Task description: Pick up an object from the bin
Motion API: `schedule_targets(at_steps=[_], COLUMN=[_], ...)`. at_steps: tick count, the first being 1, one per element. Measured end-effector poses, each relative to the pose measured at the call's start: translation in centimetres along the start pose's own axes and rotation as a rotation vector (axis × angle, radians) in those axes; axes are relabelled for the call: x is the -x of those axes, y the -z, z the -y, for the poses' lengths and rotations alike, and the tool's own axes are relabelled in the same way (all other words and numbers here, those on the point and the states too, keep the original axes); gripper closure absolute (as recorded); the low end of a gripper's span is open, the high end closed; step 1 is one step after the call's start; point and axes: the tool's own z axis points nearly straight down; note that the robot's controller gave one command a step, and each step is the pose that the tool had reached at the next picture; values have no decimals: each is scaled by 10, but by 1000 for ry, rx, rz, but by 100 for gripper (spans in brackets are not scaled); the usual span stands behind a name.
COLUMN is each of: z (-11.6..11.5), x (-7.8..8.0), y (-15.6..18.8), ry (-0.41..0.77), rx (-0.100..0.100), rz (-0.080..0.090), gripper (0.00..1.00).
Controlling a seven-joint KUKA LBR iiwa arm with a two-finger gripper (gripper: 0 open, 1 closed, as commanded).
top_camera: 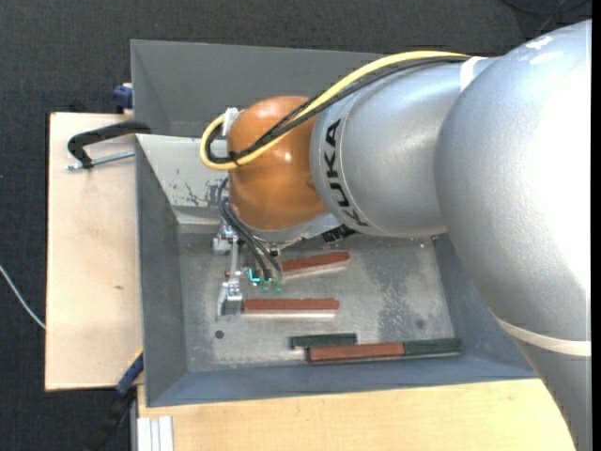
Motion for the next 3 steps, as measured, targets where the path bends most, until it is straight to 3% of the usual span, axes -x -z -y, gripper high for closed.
schedule_targets(at_steps=[1, 2, 3], z=[1, 61, 89], x=[2, 11, -2], y=[4, -30, -27], ry=[-3, 75, 125], rx=[2, 2, -1], rz=[8, 10, 4], gripper=[0, 0, 0])
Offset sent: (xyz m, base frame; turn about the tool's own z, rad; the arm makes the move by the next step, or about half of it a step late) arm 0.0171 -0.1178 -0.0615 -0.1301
